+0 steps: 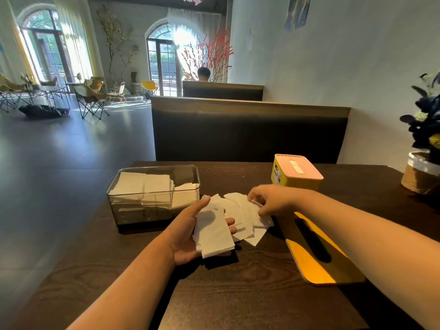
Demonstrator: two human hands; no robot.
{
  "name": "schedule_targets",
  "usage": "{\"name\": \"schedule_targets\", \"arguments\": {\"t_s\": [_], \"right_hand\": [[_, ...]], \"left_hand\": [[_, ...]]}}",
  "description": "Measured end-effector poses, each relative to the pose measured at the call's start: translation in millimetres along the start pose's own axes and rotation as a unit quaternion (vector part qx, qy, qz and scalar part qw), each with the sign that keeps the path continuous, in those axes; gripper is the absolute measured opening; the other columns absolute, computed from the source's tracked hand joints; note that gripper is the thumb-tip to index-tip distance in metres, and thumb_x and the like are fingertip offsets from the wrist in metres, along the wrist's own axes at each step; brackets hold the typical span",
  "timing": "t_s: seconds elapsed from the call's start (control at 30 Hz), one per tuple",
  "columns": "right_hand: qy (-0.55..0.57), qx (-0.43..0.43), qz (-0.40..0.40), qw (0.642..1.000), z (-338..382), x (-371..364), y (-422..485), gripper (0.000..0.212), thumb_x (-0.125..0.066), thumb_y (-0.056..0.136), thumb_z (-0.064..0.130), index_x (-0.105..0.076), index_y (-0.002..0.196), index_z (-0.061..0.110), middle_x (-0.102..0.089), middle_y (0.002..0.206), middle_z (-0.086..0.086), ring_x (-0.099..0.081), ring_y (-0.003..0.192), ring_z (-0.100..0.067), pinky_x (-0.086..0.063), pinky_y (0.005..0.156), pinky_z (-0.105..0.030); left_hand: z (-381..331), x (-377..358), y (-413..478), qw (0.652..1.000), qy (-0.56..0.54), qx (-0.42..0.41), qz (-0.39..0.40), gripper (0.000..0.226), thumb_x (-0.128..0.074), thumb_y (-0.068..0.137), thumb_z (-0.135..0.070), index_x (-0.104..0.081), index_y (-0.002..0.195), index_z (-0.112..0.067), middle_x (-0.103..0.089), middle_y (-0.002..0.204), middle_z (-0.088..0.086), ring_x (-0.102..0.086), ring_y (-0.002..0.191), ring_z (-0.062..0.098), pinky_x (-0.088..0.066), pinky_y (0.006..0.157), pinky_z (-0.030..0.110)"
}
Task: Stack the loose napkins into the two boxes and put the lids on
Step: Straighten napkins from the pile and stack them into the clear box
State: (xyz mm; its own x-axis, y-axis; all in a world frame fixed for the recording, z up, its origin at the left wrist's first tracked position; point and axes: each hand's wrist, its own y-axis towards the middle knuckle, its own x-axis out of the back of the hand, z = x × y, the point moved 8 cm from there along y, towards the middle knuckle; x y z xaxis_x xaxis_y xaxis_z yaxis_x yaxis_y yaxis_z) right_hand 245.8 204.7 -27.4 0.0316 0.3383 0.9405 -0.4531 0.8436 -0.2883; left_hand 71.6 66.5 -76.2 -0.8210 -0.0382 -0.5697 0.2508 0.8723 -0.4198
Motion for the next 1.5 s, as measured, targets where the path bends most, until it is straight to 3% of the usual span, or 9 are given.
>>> {"name": "schedule_targets", "arguments": {"t_s": [0.3,0.47,0.73,0.83,0.97,1.2,1.27,1.4,1.5], "right_hand": [[0.046,-0.002,0.039,0.998,9.4,-7.0,13.3,0.093,-0.085,0.081,0.026,-0.031,0.156,0.040,-0.043,0.156,0.002,-0.048,0.138,-0.026,-0.052,0.110,-0.044],[0.069,-0.012,0.050,0.996,11.8,0.9,16.2,0.065,-0.081,0.086,0.018,-0.049,0.140,0.032,-0.054,0.132,0.004,-0.054,0.121,-0.018,-0.054,0.101,-0.035],[0.051,0.020,-0.063,0.997,10.8,15.9,12.4,0.017,-0.077,0.091,0.030,-0.063,0.102,0.027,-0.061,0.104,0.003,-0.062,0.094,-0.018,-0.057,0.079,-0.025],[0.065,0.038,-0.092,0.993,12.8,23.0,3.3,0.017,-0.075,0.092,0.028,-0.060,0.099,0.030,-0.058,0.102,0.011,-0.060,0.090,-0.012,-0.051,0.070,-0.018],[0.078,0.041,-0.075,0.993,12.1,29.2,-9.3,0.021,-0.076,0.091,0.022,-0.059,0.100,0.028,-0.065,0.106,0.005,-0.064,0.095,-0.013,-0.057,0.075,-0.022],[0.149,0.090,-0.100,0.980,36.2,63.0,-35.1,0.044,-0.079,0.090,0.012,-0.055,0.122,0.031,-0.064,0.113,0.003,-0.066,0.101,-0.015,-0.061,0.077,-0.022],[0.170,0.111,-0.091,0.975,48.1,72.3,-44.0,0.041,-0.078,0.091,0.011,-0.057,0.122,0.030,-0.065,0.112,0.002,-0.068,0.100,-0.016,-0.062,0.078,-0.022],[0.277,0.162,-0.080,0.944,72.3,93.9,-63.6,0.028,-0.076,0.092,0.009,-0.066,0.113,0.024,-0.071,0.110,-0.004,-0.070,0.107,-0.025,-0.062,0.094,-0.038],[0.351,0.209,-0.021,0.913,97.9,90.5,-77.8,0.020,-0.074,0.094,0.011,-0.069,0.111,0.019,-0.072,0.111,-0.007,-0.070,0.110,-0.027,-0.061,0.097,-0.038]], "left_hand": [[-1.4,3.7,2.4,1.000,0.017,-0.006,-0.014,0.067,-0.068,0.095,-0.054,-0.049,0.149,-0.018,-0.071,0.129,0.025,-0.072,0.116,0.040,-0.055,0.102,0.053],[-0.8,4.7,2.1,1.000,0.014,-0.006,-0.019,0.065,-0.068,0.096,-0.053,-0.051,0.147,-0.017,-0.071,0.128,0.025,-0.072,0.115,0.039,-0.056,0.101,0.052],[0.4,5.1,3.3,1.000,0.003,-0.002,-0.022,0.061,-0.068,0.096,-0.051,-0.053,0.143,-0.016,-0.071,0.128,0.025,-0.072,0.116,0.039,-0.052,0.107,0.052],[-0.3,5.2,3.2,1.000,0.007,-0.004,-0.024,0.060,-0.068,0.096,-0.051,-0.055,0.143,-0.015,-0.072,0.127,0.025,-0.072,0.115,0.039,-0.053,0.106,0.052],[-0.5,3.8,2.8,1.000,0.011,-0.006,-0.024,0.060,-0.068,0.097,-0.051,-0.053,0.143,-0.016,-0.072,0.125,0.025,-0.073,0.114,0.039,-0.054,0.104,0.052],[-1.1,3.5,1.5,1.000,0.002,-0.013,-0.016,0.062,-0.069,0.095,-0.050,-0.054,0.144,-0.014,-0.071,0.127,0.025,-0.072,0.115,0.039,-0.060,0.098,0.052],[-1.2,3.7,0.5,1.000,0.003,-0.016,-0.019,0.062,-0.069,0.095,-0.049,-0.054,0.143,-0.014,-0.072,0.127,0.025,-0.072,0.116,0.039,-0.058,0.101,0.053],[-1.3,4.4,1.0,1.000,0.013,-0.016,-0.020,0.057,-0.068,0.096,-0.049,-0.055,0.140,-0.015,-0.072,0.126,0.025,-0.073,0.114,0.039,-0.060,0.097,0.053],[-0.3,5.6,3.9,0.999,0.022,-0.022,-0.010,0.059,-0.070,0.094,-0.052,-0.054,0.141,-0.020,-0.070,0.129,0.026,-0.070,0.119,0.042,-0.057,0.100,0.056]]}}
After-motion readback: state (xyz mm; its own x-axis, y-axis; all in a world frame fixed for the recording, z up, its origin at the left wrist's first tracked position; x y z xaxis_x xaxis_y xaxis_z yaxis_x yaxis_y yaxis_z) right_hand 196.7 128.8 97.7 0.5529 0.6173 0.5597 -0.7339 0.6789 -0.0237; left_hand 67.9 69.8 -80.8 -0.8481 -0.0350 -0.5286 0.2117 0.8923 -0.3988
